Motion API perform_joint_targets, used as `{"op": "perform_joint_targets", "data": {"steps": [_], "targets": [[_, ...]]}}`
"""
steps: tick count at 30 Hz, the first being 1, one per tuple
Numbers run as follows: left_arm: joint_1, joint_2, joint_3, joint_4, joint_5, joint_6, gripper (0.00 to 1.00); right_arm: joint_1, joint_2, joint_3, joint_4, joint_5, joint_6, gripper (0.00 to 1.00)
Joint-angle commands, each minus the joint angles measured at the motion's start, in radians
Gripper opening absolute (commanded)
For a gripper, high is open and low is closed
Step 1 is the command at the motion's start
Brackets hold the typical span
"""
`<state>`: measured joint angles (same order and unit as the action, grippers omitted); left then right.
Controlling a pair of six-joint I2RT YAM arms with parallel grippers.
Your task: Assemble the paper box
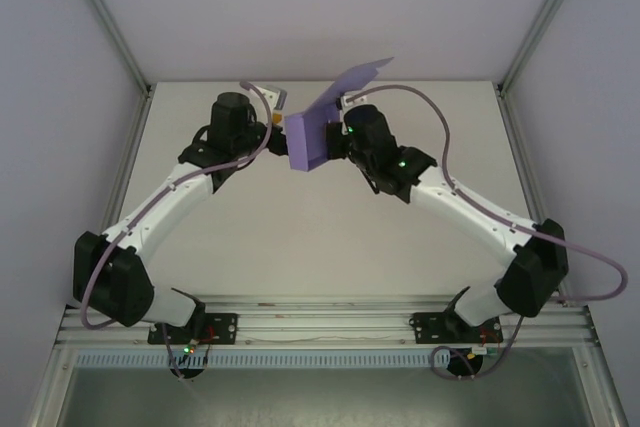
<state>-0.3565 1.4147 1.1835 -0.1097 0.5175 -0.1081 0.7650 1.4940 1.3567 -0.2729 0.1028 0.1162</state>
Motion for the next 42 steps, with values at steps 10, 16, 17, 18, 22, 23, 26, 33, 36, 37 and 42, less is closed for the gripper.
{"op": "perform_joint_targets", "data": {"steps": [10,16,17,18,22,23,26,33,36,37,42], "targets": [[-0.134,-0.074,0.018,0.035,0.145,0.097,1.0,0.028,0.131,0.019,-0.084,-0.052,-0.015,0.0],[-0.108,-0.16,-0.086,-0.043,-0.255,0.002,1.0,-0.016,-0.061,-0.063,-0.112,0.118,0.014,0.0],[-0.093,-0.173,-0.112,-0.053,-0.292,-0.026,1.0,-0.027,-0.093,-0.079,-0.125,0.118,0.024,0.0],[-0.069,-0.183,-0.134,-0.069,-0.315,-0.054,1.0,-0.044,-0.125,-0.093,-0.153,0.112,0.044,0.0],[0.006,-0.209,-0.171,-0.202,-0.421,-0.141,1.0,-0.103,-0.201,-0.142,-0.284,0.136,0.12,0.0],[0.014,-0.221,-0.184,-0.221,-0.441,-0.143,1.0,-0.112,-0.209,-0.155,-0.31,0.148,0.136,0.0],[0.017,-0.266,-0.225,-0.269,-0.513,-0.144,1.0,-0.123,-0.192,-0.185,-0.369,0.168,0.169,0.0],[0.019,-0.341,-0.27,-0.293,-0.528,-0.165,1.0,-0.12,0.021,-0.227,-0.339,0.113,0.267,0.0],[0.02,-0.339,-0.268,-0.29,-0.522,-0.165,1.0,-0.105,0.123,-0.226,-0.325,0.133,0.284,0.0],[0.02,-0.337,-0.267,-0.288,-0.518,-0.162,1.0,-0.099,0.149,-0.222,-0.324,0.135,0.284,0.0],[0.019,-0.327,-0.277,-0.259,-0.504,-0.15,1.0,-0.094,0.241,-0.19,-0.34,0.13,0.277,0.0]]}}
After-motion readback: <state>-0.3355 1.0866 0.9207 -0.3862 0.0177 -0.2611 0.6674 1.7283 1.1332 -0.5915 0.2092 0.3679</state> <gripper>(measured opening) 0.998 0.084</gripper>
